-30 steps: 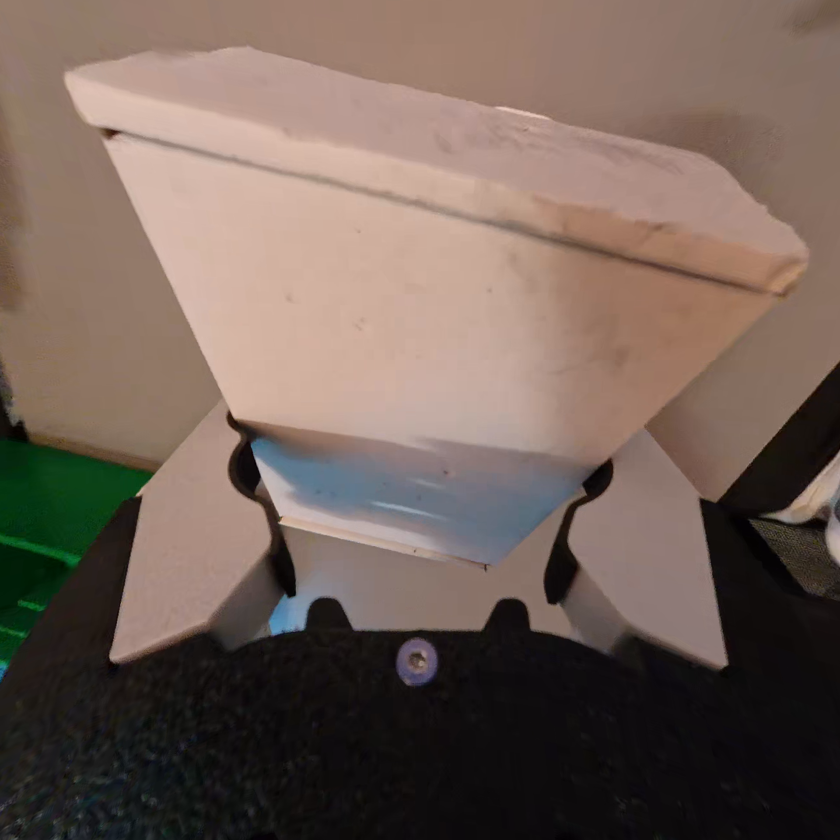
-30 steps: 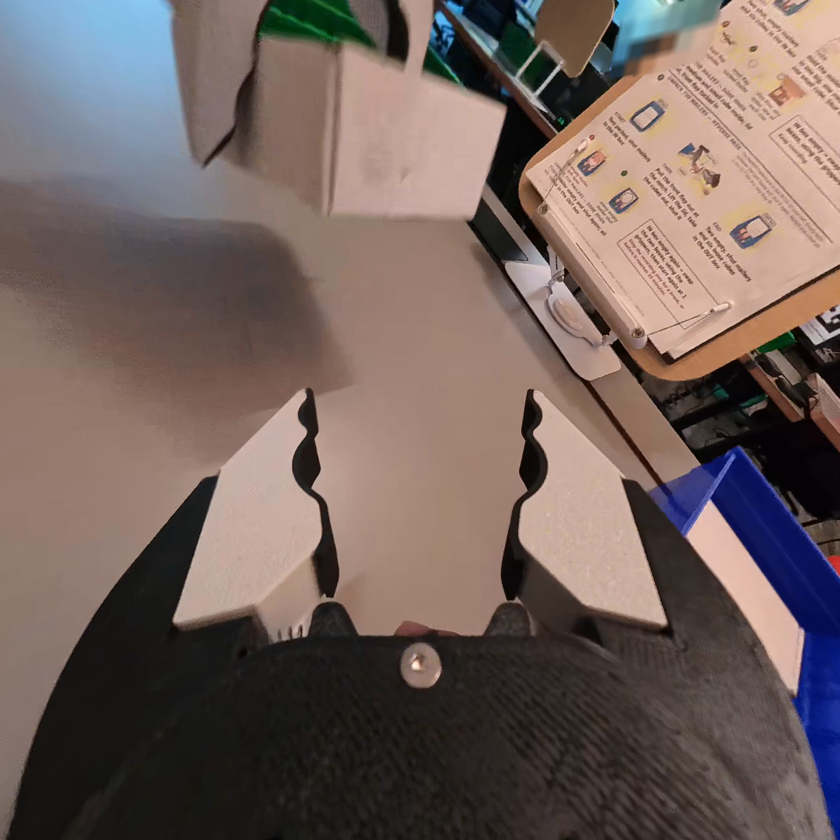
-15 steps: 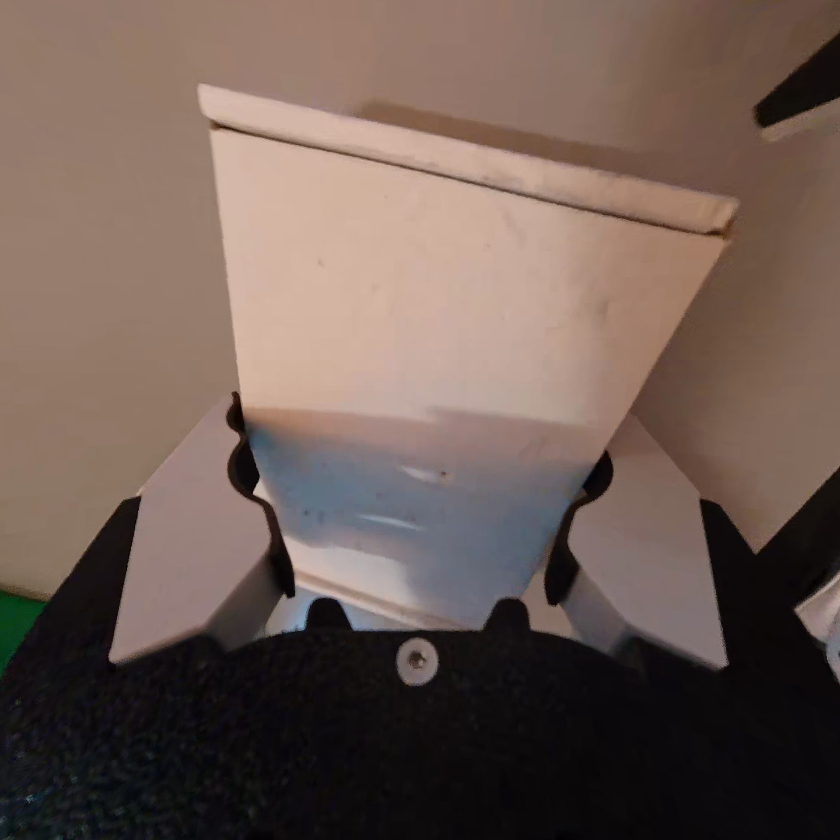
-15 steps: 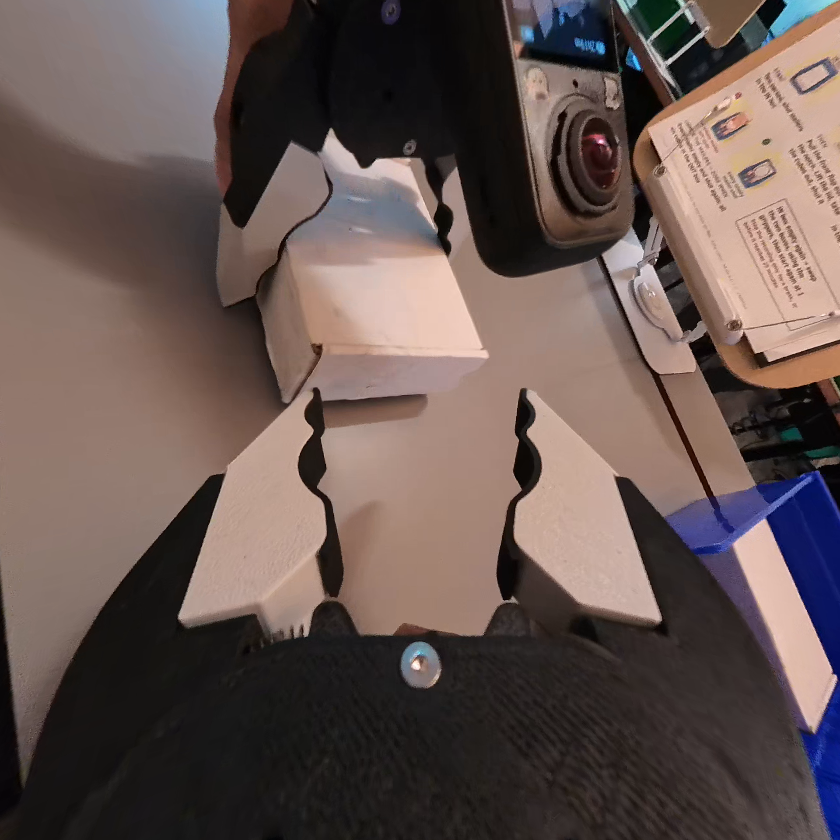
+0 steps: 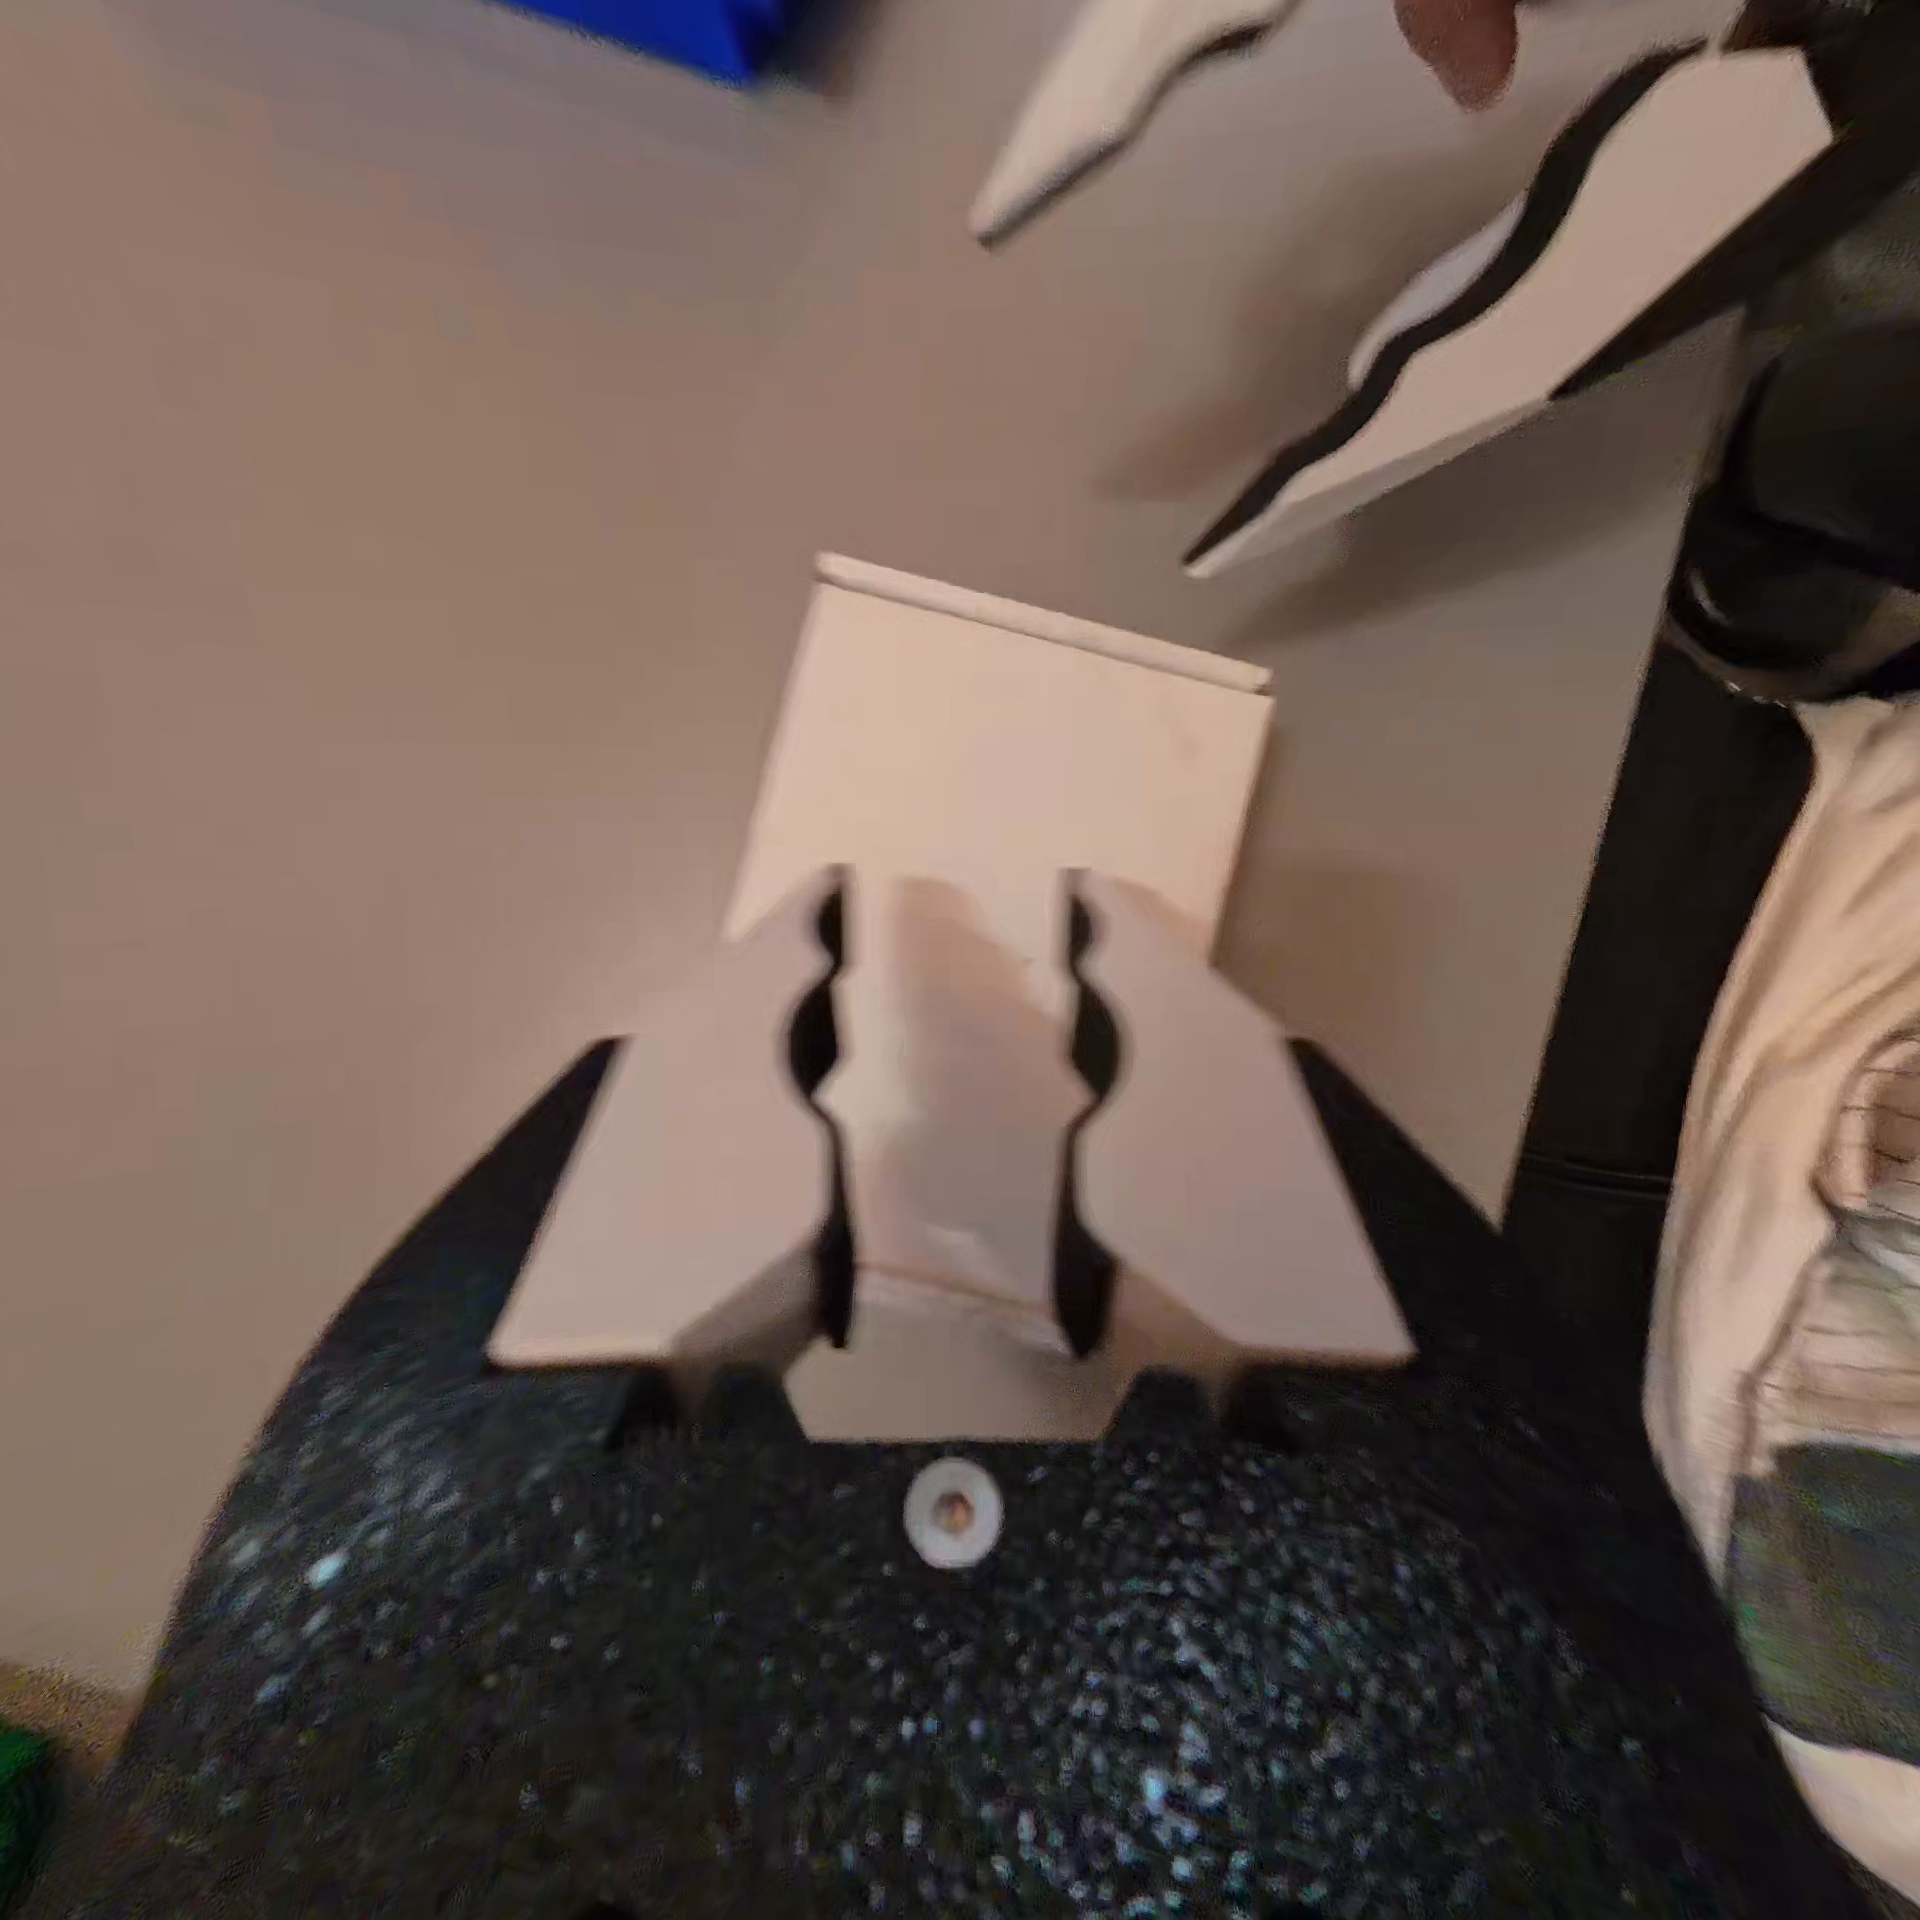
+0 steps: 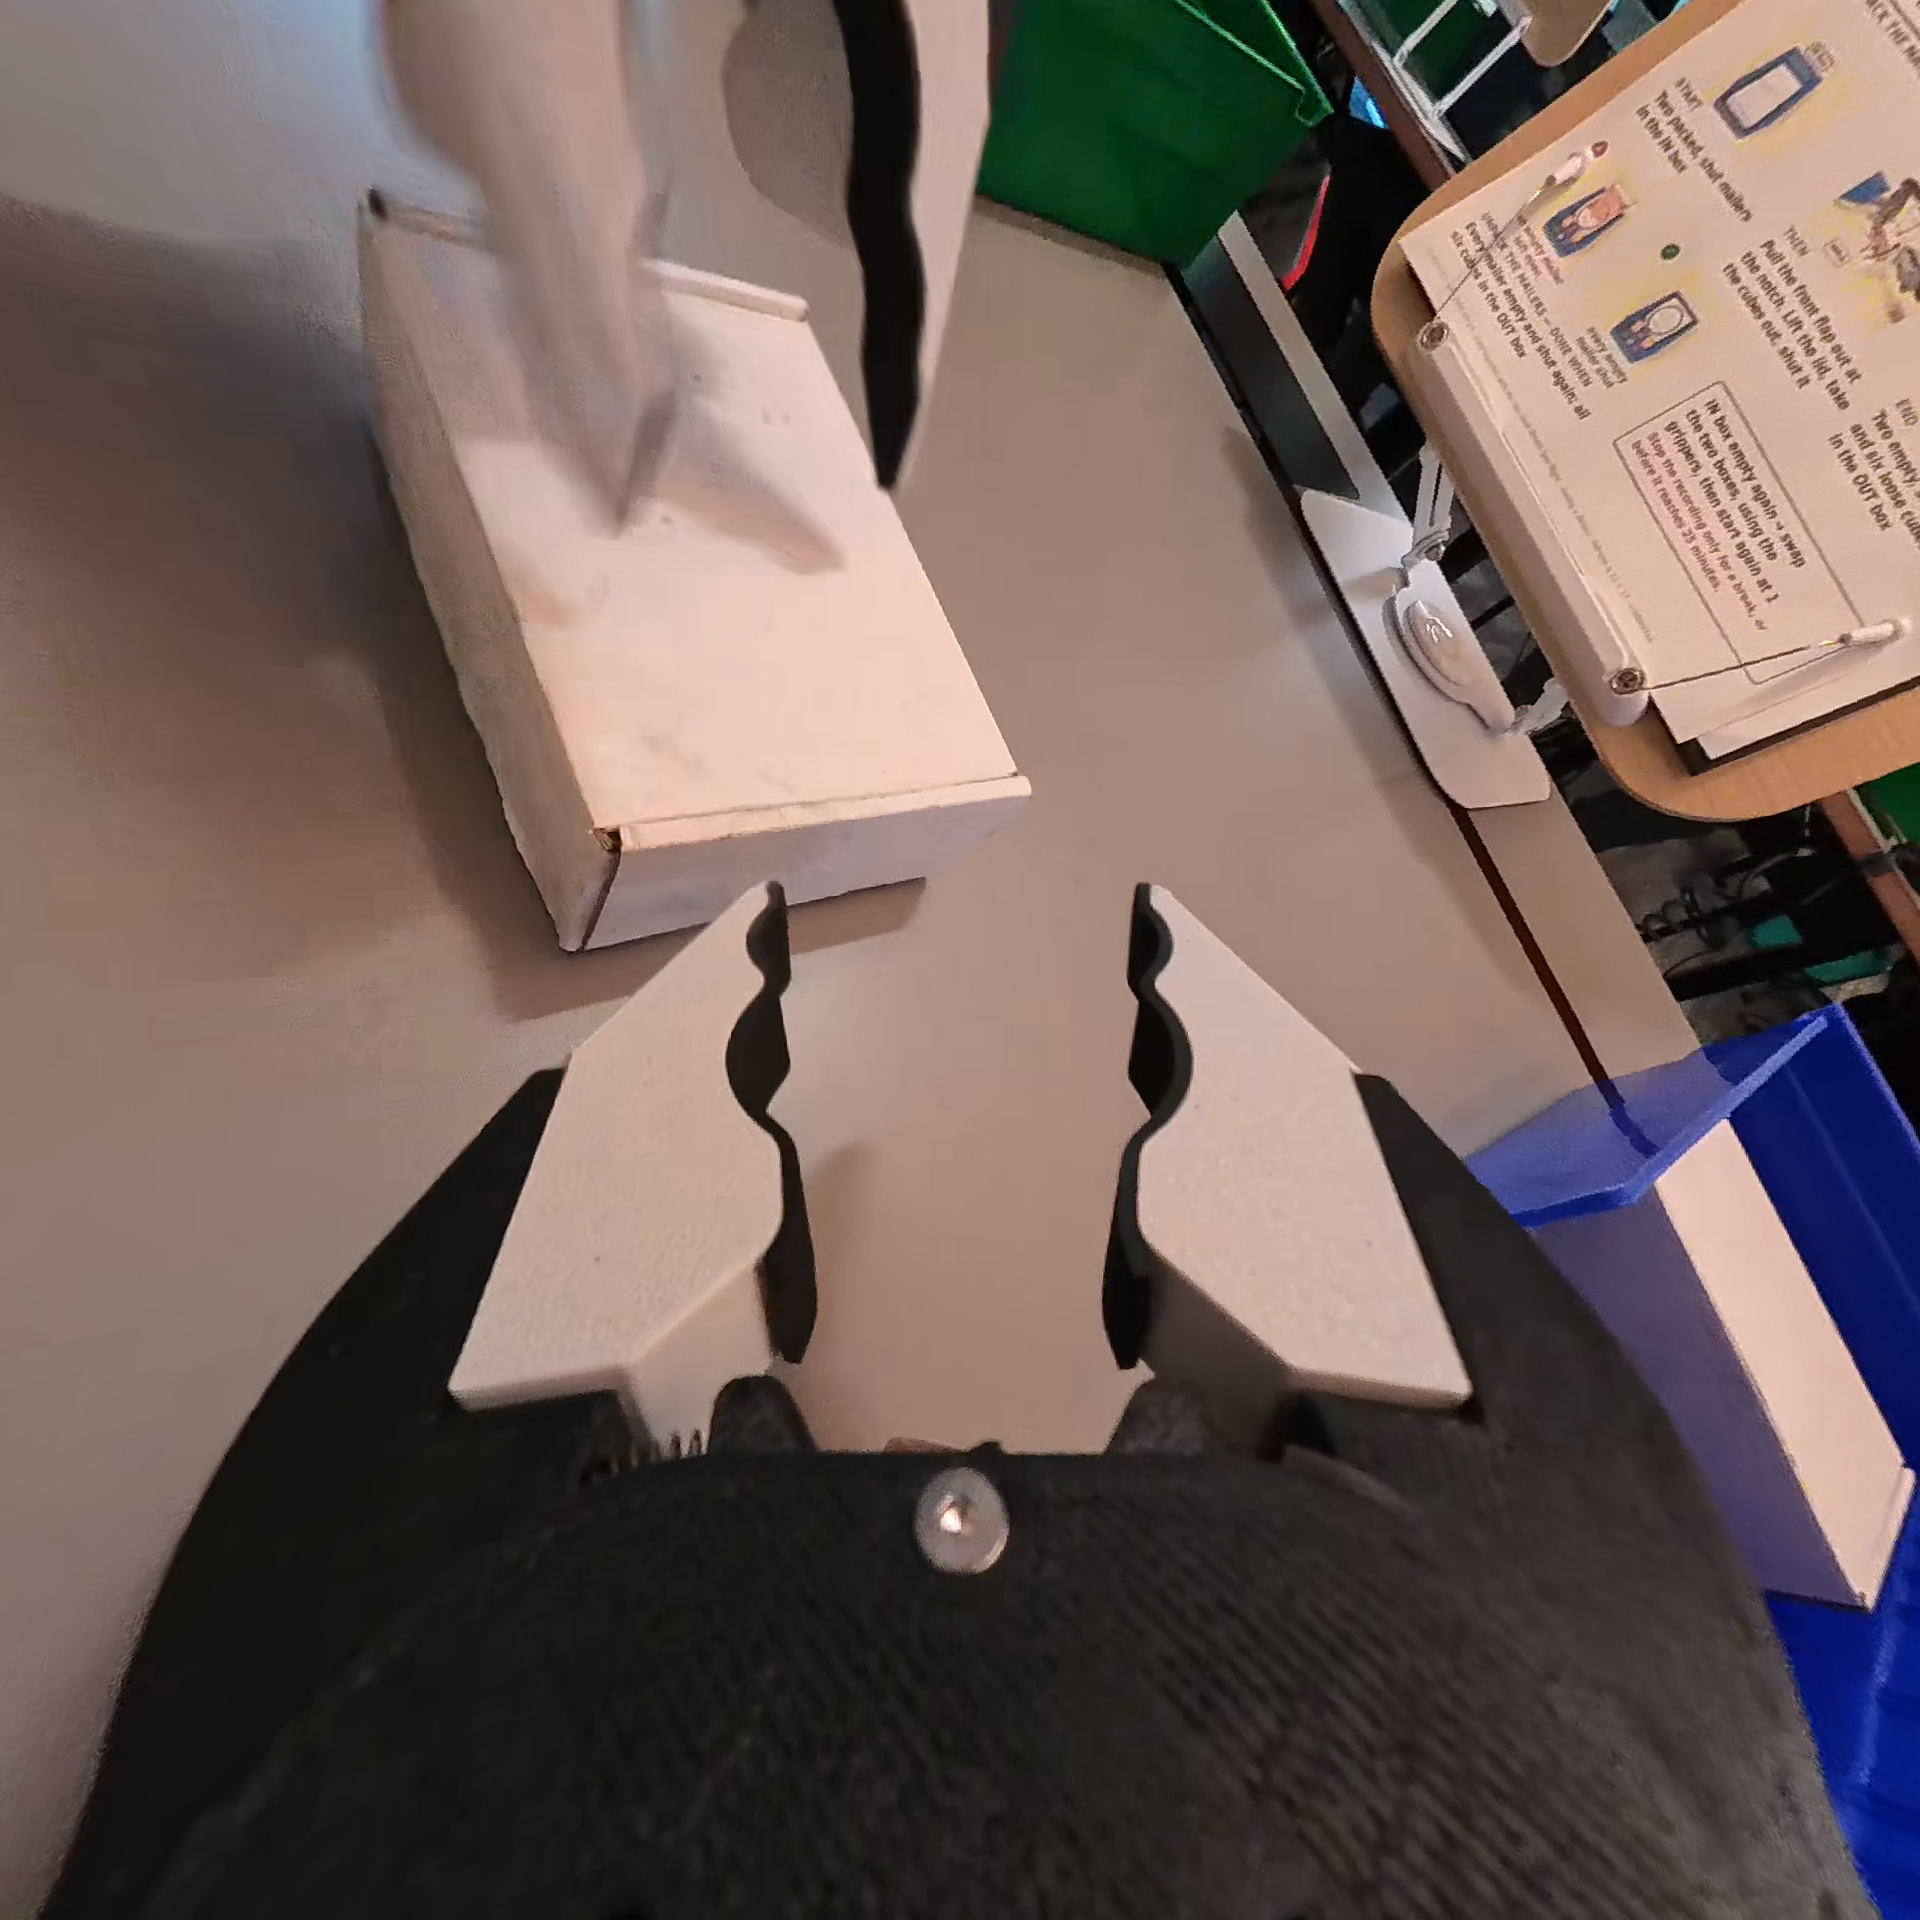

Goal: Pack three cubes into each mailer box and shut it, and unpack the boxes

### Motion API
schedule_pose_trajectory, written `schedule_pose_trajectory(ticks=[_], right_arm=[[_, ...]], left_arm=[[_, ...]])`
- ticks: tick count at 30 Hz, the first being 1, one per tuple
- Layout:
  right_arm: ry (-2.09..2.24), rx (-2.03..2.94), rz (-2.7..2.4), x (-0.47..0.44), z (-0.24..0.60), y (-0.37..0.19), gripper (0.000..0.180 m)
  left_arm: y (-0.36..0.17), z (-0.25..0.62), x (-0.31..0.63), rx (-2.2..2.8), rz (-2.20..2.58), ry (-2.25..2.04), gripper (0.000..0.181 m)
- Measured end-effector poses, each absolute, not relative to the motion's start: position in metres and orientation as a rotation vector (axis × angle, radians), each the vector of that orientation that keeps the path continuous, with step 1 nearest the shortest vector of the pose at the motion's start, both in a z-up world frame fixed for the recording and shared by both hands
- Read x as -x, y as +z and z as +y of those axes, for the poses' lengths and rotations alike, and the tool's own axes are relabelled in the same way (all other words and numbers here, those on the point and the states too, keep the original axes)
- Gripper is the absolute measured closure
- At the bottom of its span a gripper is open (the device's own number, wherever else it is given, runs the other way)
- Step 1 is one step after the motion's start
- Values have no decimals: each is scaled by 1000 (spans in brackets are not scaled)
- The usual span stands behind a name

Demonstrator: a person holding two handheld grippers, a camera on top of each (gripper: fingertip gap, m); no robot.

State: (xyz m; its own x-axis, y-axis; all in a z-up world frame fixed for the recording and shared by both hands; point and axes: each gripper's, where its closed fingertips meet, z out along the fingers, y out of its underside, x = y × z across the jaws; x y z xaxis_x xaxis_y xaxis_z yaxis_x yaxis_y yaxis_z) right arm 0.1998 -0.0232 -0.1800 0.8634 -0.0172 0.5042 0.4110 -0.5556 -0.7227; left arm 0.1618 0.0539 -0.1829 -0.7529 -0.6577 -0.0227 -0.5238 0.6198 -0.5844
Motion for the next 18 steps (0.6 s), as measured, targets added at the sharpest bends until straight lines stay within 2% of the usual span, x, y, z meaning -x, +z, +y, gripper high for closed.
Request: schedule_pose_trajectory(ticks=[3,12,18], right_arm=[[-586,2085,-303,-200,-22,-179,115],[-597,1983,-488,-169,1,-165,118],[-620,2044,-550,-169,3,-181,121]], left_arm=[[-172,90,-180,996,2472,-859,181],[-203,84,-181,953,2529,-1135,181],[-191,84,-184,986,2411,-1318,181]])
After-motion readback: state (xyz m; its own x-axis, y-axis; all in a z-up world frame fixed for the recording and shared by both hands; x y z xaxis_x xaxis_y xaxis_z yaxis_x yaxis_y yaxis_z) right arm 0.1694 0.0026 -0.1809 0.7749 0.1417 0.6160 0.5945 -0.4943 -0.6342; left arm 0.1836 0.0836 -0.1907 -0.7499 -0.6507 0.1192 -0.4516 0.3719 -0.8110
